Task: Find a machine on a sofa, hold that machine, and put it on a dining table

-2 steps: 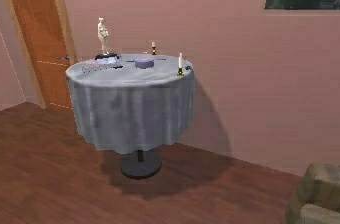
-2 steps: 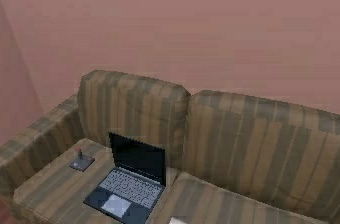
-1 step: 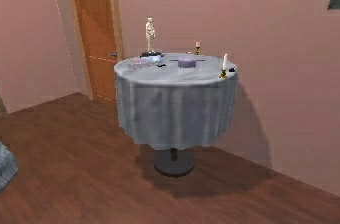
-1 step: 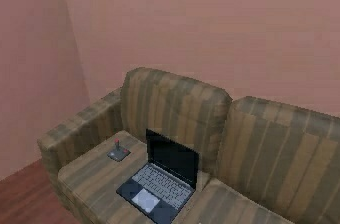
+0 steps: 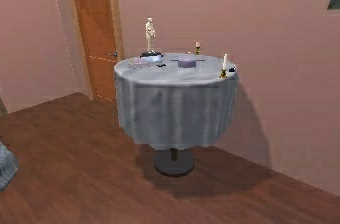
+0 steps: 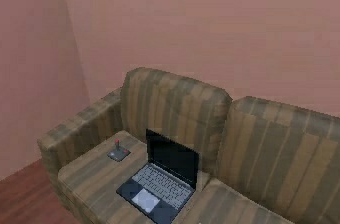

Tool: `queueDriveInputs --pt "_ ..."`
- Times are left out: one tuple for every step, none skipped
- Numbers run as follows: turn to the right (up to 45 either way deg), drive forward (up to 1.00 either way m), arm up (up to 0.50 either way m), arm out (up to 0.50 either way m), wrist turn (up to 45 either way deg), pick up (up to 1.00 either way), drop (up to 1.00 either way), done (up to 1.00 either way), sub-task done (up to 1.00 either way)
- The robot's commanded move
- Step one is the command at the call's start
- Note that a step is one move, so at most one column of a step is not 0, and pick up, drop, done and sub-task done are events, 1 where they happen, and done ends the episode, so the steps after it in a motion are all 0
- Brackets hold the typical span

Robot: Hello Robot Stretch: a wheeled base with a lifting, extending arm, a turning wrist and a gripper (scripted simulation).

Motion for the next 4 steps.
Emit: queueDriveInputs --pt "0.0 0.0 0.08 0.0 0.0 0.0 0.0 0.0 0.0" --pt "0.0 0.0 0.0 0.22 0.0 0.0 0.0 0.0 0.0" --pt "0.0 0.0 0.0 0.0 45.0 0.0 0.0 0.0 0.0" --pt "0.0 0.0 0.0 0.0 45.0 0.0 0.0 0.0 0.0"
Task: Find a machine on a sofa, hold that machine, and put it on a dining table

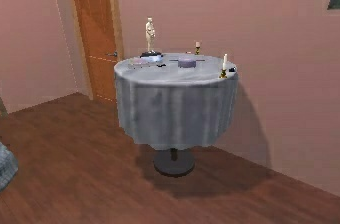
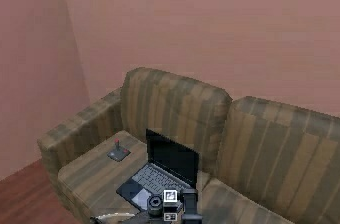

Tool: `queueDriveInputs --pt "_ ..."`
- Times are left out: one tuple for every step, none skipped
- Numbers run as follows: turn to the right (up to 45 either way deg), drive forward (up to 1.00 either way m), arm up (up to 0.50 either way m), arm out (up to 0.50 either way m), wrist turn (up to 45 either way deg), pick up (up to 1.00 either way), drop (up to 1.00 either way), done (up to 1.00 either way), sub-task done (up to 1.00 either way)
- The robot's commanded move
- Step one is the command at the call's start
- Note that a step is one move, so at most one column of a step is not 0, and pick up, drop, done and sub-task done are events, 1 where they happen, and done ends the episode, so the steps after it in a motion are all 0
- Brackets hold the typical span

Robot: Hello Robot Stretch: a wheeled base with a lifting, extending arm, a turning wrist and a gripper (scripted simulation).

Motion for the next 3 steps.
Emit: queueDriveInputs --pt "0.0 0.0 0.0 0.0 45.0 0.0 0.0 0.0 0.0" --pt "0.0 0.0 0.0 0.0 45.0 0.0 0.0 0.0 0.0" --pt "0.0 0.0 0.0 0.0 3.0 0.0 0.0 0.0 0.0"
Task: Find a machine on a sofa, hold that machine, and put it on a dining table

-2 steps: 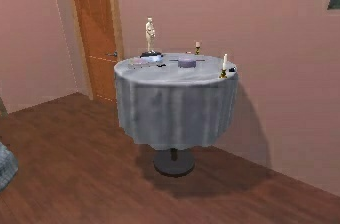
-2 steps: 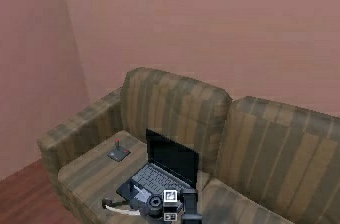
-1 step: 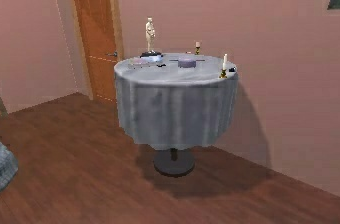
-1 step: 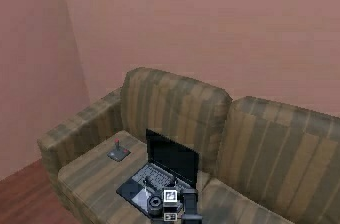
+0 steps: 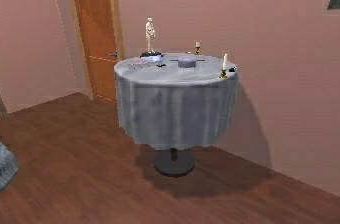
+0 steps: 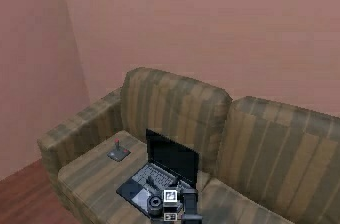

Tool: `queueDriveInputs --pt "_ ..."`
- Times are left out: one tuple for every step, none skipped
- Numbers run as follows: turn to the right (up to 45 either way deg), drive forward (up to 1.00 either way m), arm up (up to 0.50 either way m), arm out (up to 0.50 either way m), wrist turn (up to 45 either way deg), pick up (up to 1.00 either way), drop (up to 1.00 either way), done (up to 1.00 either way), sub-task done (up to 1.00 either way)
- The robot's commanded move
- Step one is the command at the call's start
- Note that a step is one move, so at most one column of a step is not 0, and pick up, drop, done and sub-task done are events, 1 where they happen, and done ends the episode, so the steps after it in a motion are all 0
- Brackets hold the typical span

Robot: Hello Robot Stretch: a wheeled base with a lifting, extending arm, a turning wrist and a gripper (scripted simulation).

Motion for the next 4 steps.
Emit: queueDriveInputs --pt "0.0 0.0 -0.3 0.0 0.0 0.0 0.0 0.0 0.0" --pt "0.0 0.0 0.0 0.0 0.0 1.0 0.0 0.0 0.0" --pt "0.0 0.0 0.1 0.0 0.0 0.0 0.0 0.0 0.0" --pt "0.0 0.0 0.5 0.0 0.0 0.0 0.0 0.0 0.0"
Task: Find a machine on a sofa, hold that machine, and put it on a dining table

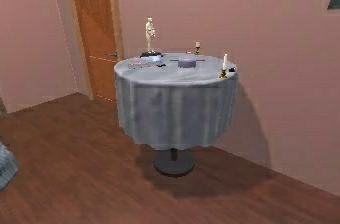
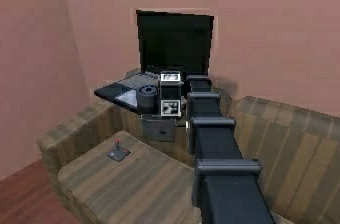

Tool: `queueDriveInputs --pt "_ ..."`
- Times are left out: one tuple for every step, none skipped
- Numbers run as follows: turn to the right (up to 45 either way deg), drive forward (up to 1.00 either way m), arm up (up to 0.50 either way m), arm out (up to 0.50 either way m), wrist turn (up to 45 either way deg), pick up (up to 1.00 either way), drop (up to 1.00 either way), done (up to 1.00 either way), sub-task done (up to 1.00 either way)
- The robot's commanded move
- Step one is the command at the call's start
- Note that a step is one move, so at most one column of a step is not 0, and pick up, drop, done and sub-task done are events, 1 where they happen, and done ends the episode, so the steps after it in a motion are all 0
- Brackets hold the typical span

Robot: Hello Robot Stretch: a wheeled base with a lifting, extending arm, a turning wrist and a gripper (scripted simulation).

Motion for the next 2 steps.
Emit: queueDriveInputs --pt "0.0 0.0 0.0 0.0 -45.0 0.0 0.0 0.0 0.0" --pt "0.0 0.0 0.0 0.0 -45.0 0.0 0.0 0.0 0.0"
